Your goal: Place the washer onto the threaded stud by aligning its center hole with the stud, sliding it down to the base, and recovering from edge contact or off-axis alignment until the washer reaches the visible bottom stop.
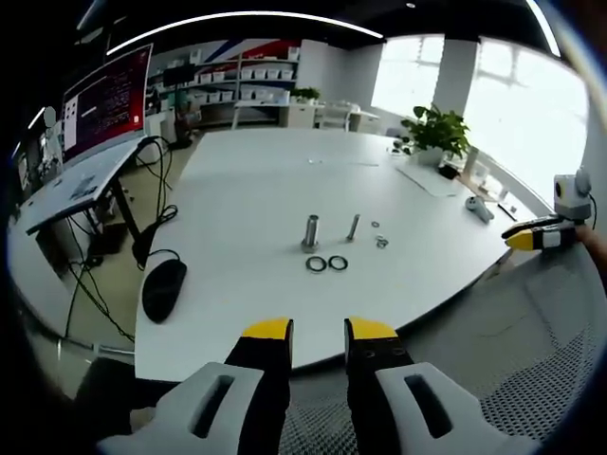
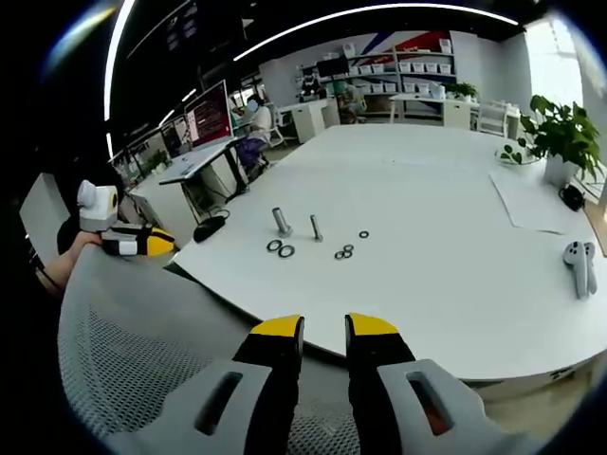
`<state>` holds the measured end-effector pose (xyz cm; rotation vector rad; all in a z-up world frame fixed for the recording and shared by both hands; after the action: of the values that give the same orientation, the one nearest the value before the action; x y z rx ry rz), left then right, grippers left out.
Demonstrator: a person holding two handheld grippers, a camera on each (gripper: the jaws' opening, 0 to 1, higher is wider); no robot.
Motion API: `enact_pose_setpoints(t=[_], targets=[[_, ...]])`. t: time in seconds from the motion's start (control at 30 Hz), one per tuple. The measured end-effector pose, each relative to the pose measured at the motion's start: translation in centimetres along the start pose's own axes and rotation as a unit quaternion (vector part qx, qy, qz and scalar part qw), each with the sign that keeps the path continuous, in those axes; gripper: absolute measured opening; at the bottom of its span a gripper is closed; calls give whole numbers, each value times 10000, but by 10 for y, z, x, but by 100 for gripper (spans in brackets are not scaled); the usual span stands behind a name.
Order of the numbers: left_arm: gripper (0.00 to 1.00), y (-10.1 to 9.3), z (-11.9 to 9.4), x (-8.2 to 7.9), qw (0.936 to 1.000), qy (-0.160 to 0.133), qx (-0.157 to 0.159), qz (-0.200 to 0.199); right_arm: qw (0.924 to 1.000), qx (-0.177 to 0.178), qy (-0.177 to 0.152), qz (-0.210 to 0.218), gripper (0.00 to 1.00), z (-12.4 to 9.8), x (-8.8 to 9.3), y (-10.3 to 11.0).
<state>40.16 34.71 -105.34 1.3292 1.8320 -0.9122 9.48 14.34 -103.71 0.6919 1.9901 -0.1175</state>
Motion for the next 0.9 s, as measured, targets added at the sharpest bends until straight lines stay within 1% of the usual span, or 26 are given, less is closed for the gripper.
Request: enact_pose_setpoints(t=[0.1,0.17,0.23,0.33,0.4,0.57,0.9], targets=[[18,0,0,1,9999,89,42,68,10000,10,-4,10,20,0,0,0],[15,1,2,6,9991,345,219,121,10000,28,-6,12,20,0,0,0],[14,5,5,9,9985,437,331,31,10000,38,-8,17,20,-1,1,0],[14,12,6,11,9984,441,342,51,10000,52,-11,30,20,-1,0,-1],[14,11,5,11,9986,422,329,29,10000,71,-6,36,20,-1,1,-1],[14,4,2,9,9986,412,331,41,9999,105,-14,62,20,-1,1,-1],[14,-3,-1,8,9985,397,367,80,9998,160,-12,107,20,-2,2,-1]])
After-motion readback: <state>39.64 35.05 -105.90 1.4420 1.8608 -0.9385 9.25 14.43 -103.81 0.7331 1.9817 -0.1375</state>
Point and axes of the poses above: the point that each gripper's makers call its tool centre point, and the gripper's own axes: z roughly forward along the fingers, y roughly to its left, x roughly out of its underside, the point moved 8 cm from there along -z, roughly backward along the fingers, and after that the axes turned 8 degrees about -y, right-handed, at the moved point
